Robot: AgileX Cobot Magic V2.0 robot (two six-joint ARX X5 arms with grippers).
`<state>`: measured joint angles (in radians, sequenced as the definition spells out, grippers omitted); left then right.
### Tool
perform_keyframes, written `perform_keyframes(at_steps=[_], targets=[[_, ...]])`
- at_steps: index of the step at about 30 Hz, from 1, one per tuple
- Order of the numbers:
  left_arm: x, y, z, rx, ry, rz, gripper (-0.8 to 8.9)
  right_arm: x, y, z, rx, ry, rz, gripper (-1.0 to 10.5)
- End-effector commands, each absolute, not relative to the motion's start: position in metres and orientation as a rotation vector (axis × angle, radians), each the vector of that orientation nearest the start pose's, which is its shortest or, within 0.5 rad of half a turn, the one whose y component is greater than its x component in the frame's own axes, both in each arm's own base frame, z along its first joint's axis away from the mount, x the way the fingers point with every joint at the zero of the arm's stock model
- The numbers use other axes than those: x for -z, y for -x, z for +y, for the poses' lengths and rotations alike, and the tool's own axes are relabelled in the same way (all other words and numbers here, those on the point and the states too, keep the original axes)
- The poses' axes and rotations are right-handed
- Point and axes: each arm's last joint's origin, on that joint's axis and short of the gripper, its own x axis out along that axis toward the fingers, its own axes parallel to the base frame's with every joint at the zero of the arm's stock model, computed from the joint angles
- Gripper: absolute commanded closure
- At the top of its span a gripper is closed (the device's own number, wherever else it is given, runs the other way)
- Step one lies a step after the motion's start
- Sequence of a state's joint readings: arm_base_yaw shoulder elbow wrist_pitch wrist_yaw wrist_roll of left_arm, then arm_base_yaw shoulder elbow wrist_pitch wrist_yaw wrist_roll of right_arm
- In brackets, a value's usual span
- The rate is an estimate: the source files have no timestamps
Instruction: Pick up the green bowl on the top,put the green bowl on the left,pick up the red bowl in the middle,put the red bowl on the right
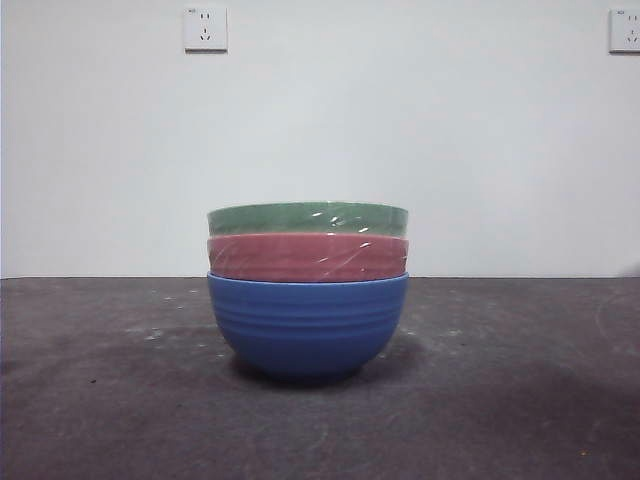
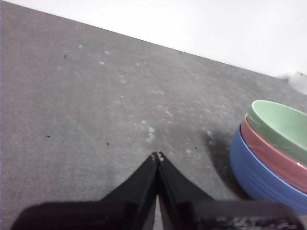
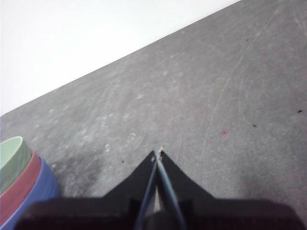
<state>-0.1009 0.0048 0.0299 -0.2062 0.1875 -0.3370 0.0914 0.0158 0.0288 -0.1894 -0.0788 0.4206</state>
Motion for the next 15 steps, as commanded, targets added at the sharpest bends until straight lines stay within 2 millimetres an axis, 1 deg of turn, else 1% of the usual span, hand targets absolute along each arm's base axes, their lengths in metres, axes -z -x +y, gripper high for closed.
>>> perform_keyframes(at_steps=[1,5,8,12,15], targets=[[-0.16,-0.092,-0.015,0.256,0.386,0.221,8.2,-0.161,-0.094,0.011,-0.133,-0.442,0.193,9.6],[-0.183,-0.088,-0.014,0.254,0.394,0.214,8.2,-0.181,-0.092,0.011,-0.135,-0.442,0.179,9.6],[-0.205,-0.088,-0.014,0.246,0.392,0.234,8.2,-0.202,-0.092,0.011,-0.137,-0.442,0.175,9.6],[-0.234,-0.096,-0.015,0.267,0.348,0.259,8.2,-0.232,-0.096,0.011,-0.14,-0.436,0.167,9.6],[-0.256,-0.105,-0.018,0.328,0.301,0.279,8.2,-0.256,-0.103,0.013,-0.169,-0.385,0.178,9.6]])
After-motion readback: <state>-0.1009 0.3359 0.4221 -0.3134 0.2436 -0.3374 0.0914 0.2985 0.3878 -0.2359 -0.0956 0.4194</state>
